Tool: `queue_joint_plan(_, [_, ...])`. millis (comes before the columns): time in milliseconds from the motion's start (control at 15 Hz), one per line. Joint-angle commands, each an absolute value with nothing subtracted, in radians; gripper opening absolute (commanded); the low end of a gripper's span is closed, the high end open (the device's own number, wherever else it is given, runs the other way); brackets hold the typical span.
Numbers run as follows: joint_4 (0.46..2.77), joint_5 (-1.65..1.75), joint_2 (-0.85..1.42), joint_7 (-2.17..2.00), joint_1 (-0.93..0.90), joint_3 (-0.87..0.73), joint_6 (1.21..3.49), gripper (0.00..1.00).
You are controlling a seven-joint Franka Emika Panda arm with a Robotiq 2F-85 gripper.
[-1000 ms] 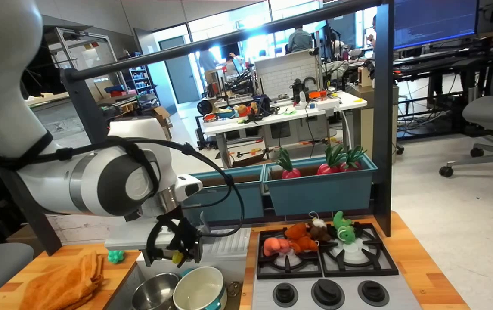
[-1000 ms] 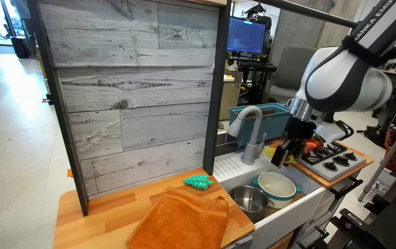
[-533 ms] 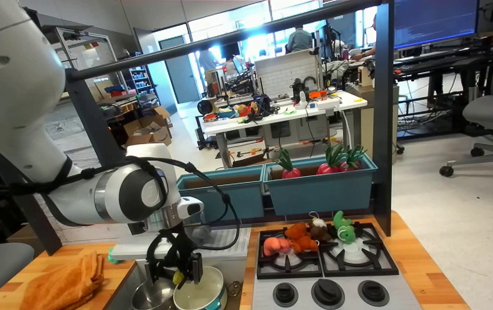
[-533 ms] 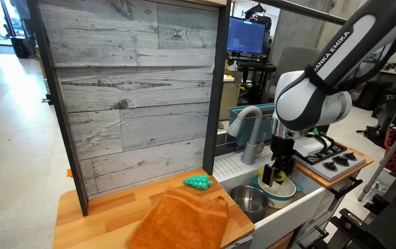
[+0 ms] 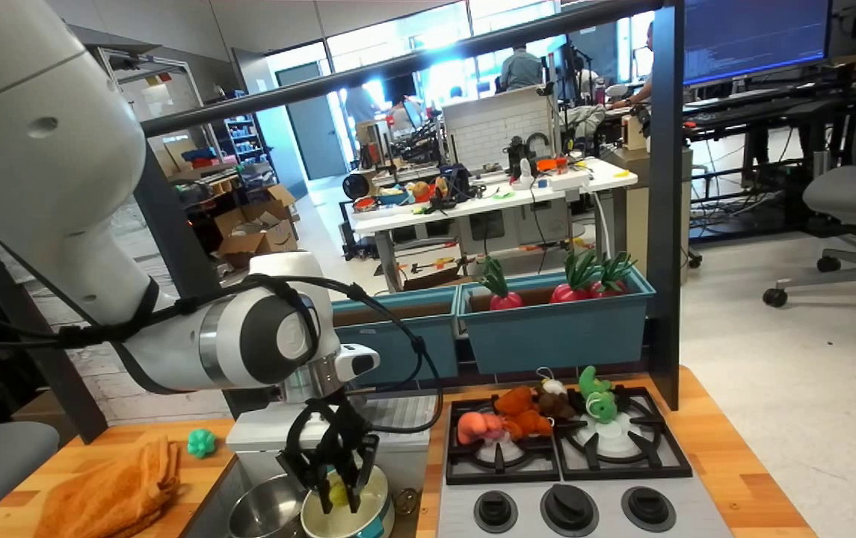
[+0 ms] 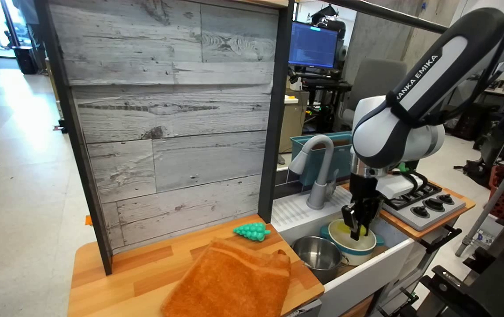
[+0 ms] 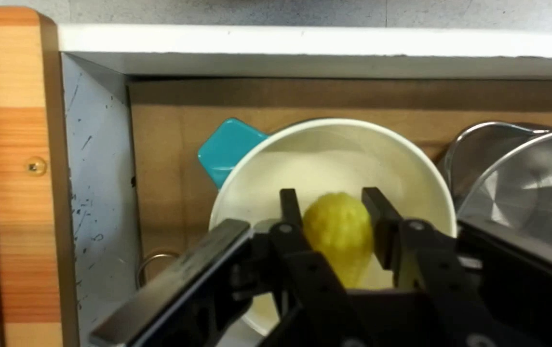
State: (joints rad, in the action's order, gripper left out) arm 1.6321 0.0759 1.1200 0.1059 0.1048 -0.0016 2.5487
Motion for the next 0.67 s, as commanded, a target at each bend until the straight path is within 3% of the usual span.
queue_joint_plan(0, [1.626, 0.068, 1.124, 0.118, 0.102, -0.007, 2.548, 0.44])
queue_joint_plan(67, [1.626, 0.068, 1.124, 0.121, 0.103, -0.008, 2.548, 0.77])
queue_joint_plan(200, [1.677, 0.071, 1.086, 0.131, 0.111, -0.010, 2.566, 0.81])
queue_joint_plan(400, [1.807, 0.079, 0.997, 0.159, 0.127, -0.008, 2.641, 0.99])
queue_joint_plan(600, [1.967, 0.077, 0.890, 0.169, 0.145, -0.003, 2.820, 1.00])
